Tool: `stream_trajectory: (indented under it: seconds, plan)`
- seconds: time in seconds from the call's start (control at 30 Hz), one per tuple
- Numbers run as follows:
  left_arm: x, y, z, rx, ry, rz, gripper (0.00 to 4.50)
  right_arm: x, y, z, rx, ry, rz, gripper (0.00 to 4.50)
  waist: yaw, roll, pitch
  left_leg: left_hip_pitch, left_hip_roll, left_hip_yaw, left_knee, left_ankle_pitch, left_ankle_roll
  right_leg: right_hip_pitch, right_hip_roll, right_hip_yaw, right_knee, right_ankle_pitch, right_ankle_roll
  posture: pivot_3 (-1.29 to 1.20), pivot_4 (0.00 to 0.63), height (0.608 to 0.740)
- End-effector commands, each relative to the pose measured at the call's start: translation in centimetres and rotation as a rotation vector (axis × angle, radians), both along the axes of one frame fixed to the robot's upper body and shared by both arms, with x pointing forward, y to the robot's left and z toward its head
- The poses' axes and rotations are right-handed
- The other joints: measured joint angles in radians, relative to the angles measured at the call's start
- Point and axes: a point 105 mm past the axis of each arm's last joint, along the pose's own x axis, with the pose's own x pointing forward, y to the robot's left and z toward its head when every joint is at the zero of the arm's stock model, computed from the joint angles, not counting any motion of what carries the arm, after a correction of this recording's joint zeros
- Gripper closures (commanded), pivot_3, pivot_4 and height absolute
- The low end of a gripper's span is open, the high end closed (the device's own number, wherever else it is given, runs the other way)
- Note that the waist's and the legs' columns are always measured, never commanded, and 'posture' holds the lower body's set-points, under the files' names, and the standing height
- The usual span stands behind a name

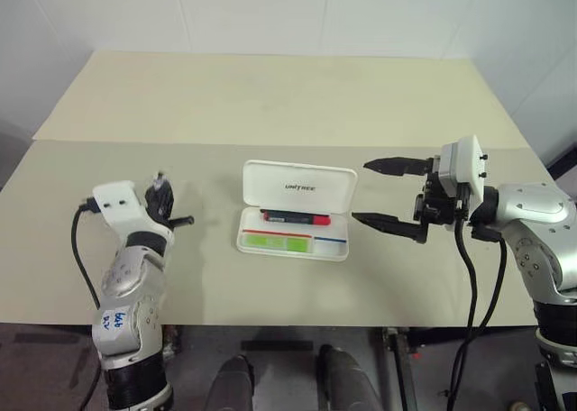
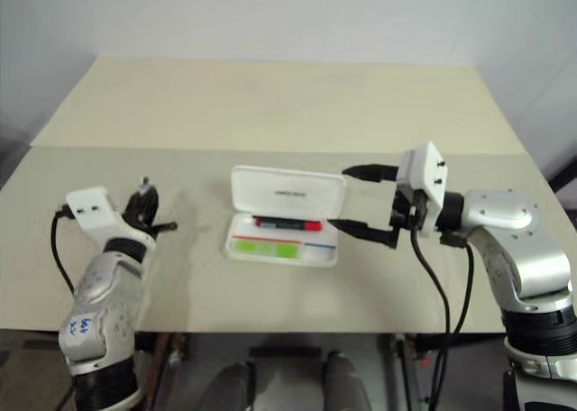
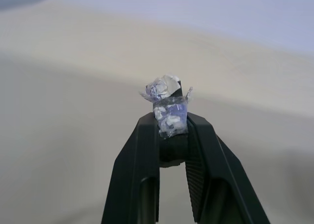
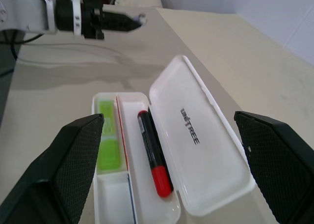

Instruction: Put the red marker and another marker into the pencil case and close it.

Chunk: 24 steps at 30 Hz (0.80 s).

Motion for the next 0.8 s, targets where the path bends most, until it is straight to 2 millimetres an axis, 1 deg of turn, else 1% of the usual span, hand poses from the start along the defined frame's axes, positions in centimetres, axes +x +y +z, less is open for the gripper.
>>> stream_trajectory:
  seconds: [0.03, 0.17, 0.23, 0.3, 0.37, 0.4, 0.47, 0.67, 0.8]
  plan:
    - [-0.7, -1.1, 2.2, 0.121, -0.13, -0.152, 4.2, 0.0, -0.8, 0.9, 0.0, -0.056, -0.025, 0.0, 0.0, 0.0, 0.0, 0.0, 0.0, 0.0, -0.001, 0.0, 0.0, 0.0, 0.0, 0.0, 0.0, 0.0, 0.0, 0.0, 0.15, 0.74]
    - [-0.5, -1.2, 3.6, 0.193, -0.198, -0.248, 4.2, 0.1, -1.3, 0.9, 0.004, -0.058, -0.051, 0.0, 0.002, 0.0, 0.0, 0.0, 0.0, 0.0, 0.0, 0.0, 0.0, 0.0, 0.0, 0.0, 0.001, 0.0, 0.0, 0.0, 0.15, 0.74]
    - [-0.6, -2.9, 4.9, 0.304, -0.254, -0.403, 4.2, -0.1, -1.8, 0.7, 0.003, -0.053, -0.07, 0.0, 0.006, 0.0, 0.0, 0.0, 0.0, 0.0, 0.0, 0.0, 0.0, 0.0, 0.0, 0.0, 0.001, 0.0, 0.0, 0.0, 0.15, 0.74]
    - [-1.1, -4.6, 5.3, 0.349, -0.27, -0.573, 4.2, -0.3, -2.2, 0.6, -0.002, -0.052, -0.085, 0.0, 0.007, 0.0, 0.0, -0.001, 0.0, -0.001, 0.001, 0.0, 0.0, 0.0, 0.0, 0.0, 0.0, 0.0, 0.0, 0.0, 0.15, 0.74]
    - [-1.9, -6.4, 5.1, 0.374, -0.26, -0.751, 4.2, -0.5, -2.5, 0.5, -0.006, -0.052, -0.101, 0.0, 0.004, 0.0, 0.0, -0.001, 0.0, 0.0, 0.001, 0.0, 0.0, 0.001, -0.001, 0.0, -0.001, 0.0, 0.0, 0.0, 0.15, 0.74]
    - [-2.4, -7.2, 4.9, 0.417, -0.259, -0.821, 4.2, -0.6, -2.6, 0.5, -0.003, -0.053, -0.11, 0.0, 0.003, 0.0, 0.0, -0.001, 0.0, 0.0, 0.001, 0.0, 0.0, 0.001, -0.001, 0.0, -0.001, 0.0, 0.0, 0.0, 0.15, 0.74]
    - [-2.9, -8.2, 4.5, 0.475, -0.255, -0.918, 4.2, -0.8, -2.9, 0.4, -0.003, -0.055, -0.125, 0.0, 0.001, 0.0, 0.0, -0.001, 0.0, 0.0, 0.0, 0.0, 0.001, 0.0, 0.0, 0.0, -0.001, 0.0, 0.0, 0.0, 0.15, 0.74]
    - [-3.2, -9.7, 3.8, 0.546, -0.234, -1.098, 4.2, -1.3, -3.3, 0.3, 0.003, -0.064, -0.165, 0.0, -0.002, 0.001, 0.001, 0.0, 0.0, 0.0, -0.001, 0.0, 0.0, -0.002, 0.0, 0.0, 0.002, 0.001, 0.002, 0.0, 0.15, 0.74]
    - [-2.6, -11.1, 1.8, 0.613, -0.174, -1.212, 4.2, -2.0, -4.0, 0.6, -0.005, -0.08, -0.201, 0.0, 0.004, 0.001, 0.001, -0.001, 0.0, 0.0, 0.001, 0.0, 0.001, 0.0, 0.0, 0.0, 0.001, 0.0, 0.0, 0.0, 0.15, 0.74]
